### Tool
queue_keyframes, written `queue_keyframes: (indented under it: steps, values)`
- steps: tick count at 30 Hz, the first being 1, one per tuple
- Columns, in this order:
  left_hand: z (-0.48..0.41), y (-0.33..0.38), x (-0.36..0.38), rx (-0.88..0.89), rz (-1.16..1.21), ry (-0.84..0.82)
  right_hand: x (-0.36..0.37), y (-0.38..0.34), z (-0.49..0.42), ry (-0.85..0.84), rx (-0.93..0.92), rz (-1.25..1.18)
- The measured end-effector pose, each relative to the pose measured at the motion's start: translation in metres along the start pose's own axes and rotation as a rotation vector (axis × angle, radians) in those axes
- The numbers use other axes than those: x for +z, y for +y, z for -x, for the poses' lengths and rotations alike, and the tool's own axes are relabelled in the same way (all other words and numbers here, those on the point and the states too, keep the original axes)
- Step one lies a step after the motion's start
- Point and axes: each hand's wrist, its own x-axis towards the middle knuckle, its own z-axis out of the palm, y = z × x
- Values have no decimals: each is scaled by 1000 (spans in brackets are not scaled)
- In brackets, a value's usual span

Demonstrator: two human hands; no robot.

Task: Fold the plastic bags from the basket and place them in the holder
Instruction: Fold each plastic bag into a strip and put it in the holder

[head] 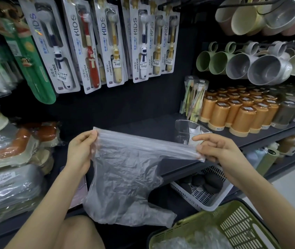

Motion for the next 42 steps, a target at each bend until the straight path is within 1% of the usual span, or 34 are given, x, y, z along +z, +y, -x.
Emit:
queue_keyframes:
  steps: [4,6,8,9,11,12,14,16,18,20,23,24,25,26,27,30,32,33,35,36,37,39,41,42]
  values:
    - [-5,-1,6,40,-44,20,0,5,-15,67,55,-88]
    - [-11,-3,9,41,-68,27,2,9,-32,118,87,-200]
    - [-21,-7,12,87,-150,43,5,12,-57,184,109,-296]
    - [-27,-10,14,119,-217,51,7,15,-72,220,120,-295]
    - [-40,-20,19,156,-380,69,12,24,-101,282,144,-142]
    - [-47,-26,22,149,-454,78,14,31,-112,299,138,-2]
    - [-62,-41,28,108,-532,100,18,46,-126,317,51,356]
    - [-75,-53,34,53,-567,137,22,61,-130,298,-53,649]
    - [-84,-64,40,-20,-578,139,26,76,-133,229,-94,807]
    - [-91,-69,45,-151,-466,102,28,90,-138,187,-104,924]
    - [-91,-56,47,-426,-93,-7,26,105,-147,188,-179,1052]
    - [-91,-52,44,-477,-5,-32,26,107,-151,200,-185,1076]
    - [-89,-49,42,-488,19,-60,26,108,-155,215,-179,1097]
    - [-87,-48,37,-461,-46,-96,26,107,-158,222,-166,1117]
    - [-82,-48,33,-407,-186,-115,26,107,-161,213,-148,1134]
    - [-63,-56,15,-197,-735,-59,26,103,-162,176,-116,1157]
    - [-44,-59,6,-71,-1030,-31,28,99,-152,223,-170,1213]
    - [-33,-60,3,-38,-1112,-40,30,97,-143,269,-244,1250]
    - [-14,-62,1,-20,-1186,-69,35,93,-118,387,-398,1233]
    - [-7,-63,1,-19,-1199,-80,35,92,-102,394,-412,1184]
    - [-1,-63,2,-24,-1199,-92,35,92,-86,364,-371,1109]
    - [5,-62,4,-74,-1107,-104,32,99,-56,234,-202,976]
    - [4,-65,5,-156,-942,-100,27,110,-36,137,-118,955]
    - [4,-66,5,-185,-897,-96,25,116,-31,107,-94,955]
